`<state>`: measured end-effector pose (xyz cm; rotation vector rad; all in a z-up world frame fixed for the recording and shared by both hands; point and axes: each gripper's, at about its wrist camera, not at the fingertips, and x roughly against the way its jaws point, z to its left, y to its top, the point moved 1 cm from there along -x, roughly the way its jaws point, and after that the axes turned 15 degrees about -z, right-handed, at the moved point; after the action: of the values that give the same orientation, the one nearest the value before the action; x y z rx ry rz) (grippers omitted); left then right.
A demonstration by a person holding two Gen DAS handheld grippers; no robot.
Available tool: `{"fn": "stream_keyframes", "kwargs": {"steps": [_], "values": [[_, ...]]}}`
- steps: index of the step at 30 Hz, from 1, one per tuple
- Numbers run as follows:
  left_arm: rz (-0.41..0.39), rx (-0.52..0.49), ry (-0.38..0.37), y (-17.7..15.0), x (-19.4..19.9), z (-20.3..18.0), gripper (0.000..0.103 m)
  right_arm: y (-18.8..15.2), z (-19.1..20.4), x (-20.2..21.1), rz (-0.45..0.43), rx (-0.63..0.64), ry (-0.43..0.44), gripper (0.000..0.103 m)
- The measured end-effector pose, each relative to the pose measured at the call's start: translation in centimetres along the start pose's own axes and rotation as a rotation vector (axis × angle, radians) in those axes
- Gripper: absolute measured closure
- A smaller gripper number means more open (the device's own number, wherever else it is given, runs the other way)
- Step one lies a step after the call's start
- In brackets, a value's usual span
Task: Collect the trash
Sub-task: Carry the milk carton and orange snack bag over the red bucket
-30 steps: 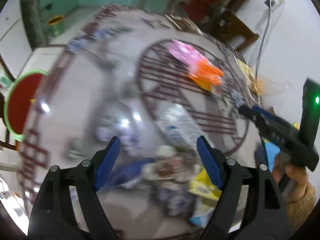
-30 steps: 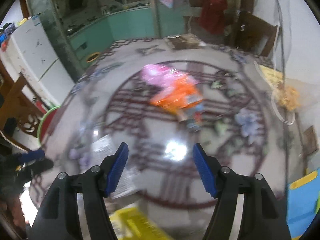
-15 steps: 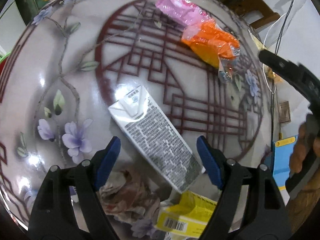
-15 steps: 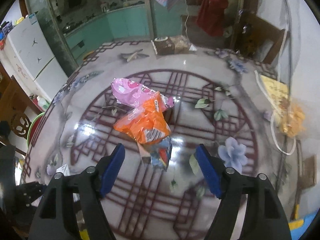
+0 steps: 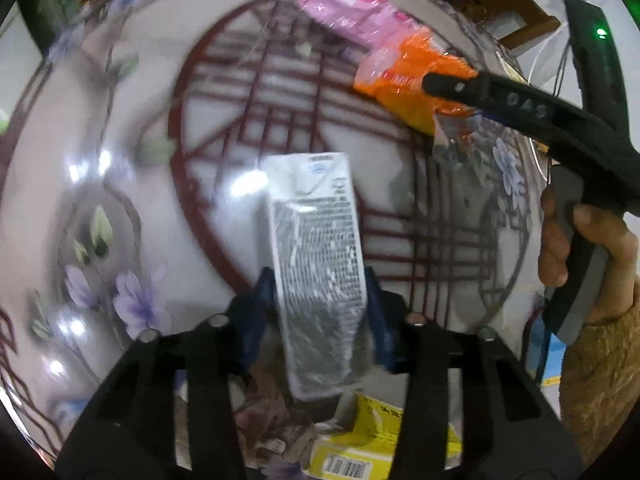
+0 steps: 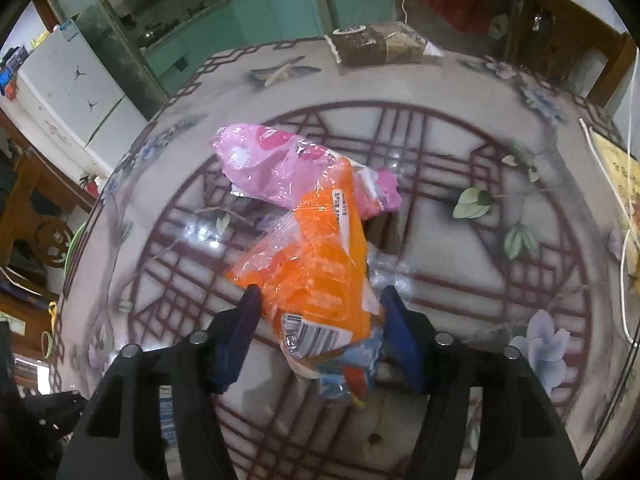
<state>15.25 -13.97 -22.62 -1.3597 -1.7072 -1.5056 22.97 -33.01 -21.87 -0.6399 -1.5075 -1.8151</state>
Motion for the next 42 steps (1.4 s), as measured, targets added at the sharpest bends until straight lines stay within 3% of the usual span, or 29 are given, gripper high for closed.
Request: {"fn": "stream_keyframes", "kwargs": {"steps": [1, 8, 18, 27, 42], "values": [[-0.006, -0.009, 0.001, 0.2, 0.1, -0.1, 0.067, 0.0, 0.0, 0.1, -0.001, -0.005, 0.001, 0.055], [-0.041, -0.031, 0.010, 0.7, 1.1, 0.0, 0.067, -0.9, -0.2, 3.5, -0.058, -0.089, 0.011, 0.056], [-0.226, -0.094, 0.045, 2.1, 7.4, 0.9, 0.067, -2.8, 1.9, 10.1, -0.155, -0.198, 0.039, 0.055], [-0.327, -0.063, 0.072, 1.2, 11.8, 2.7, 0.067, -2.9, 6.8, 13.6, -0.207, -0.152, 0.085, 0.054], [-0.400, 0.047, 0.142, -2.6, 17.0, 8.2, 0.067, -4.8, 15.0, 12.9, -0.148, -0.002, 0.157, 0.054]]}}
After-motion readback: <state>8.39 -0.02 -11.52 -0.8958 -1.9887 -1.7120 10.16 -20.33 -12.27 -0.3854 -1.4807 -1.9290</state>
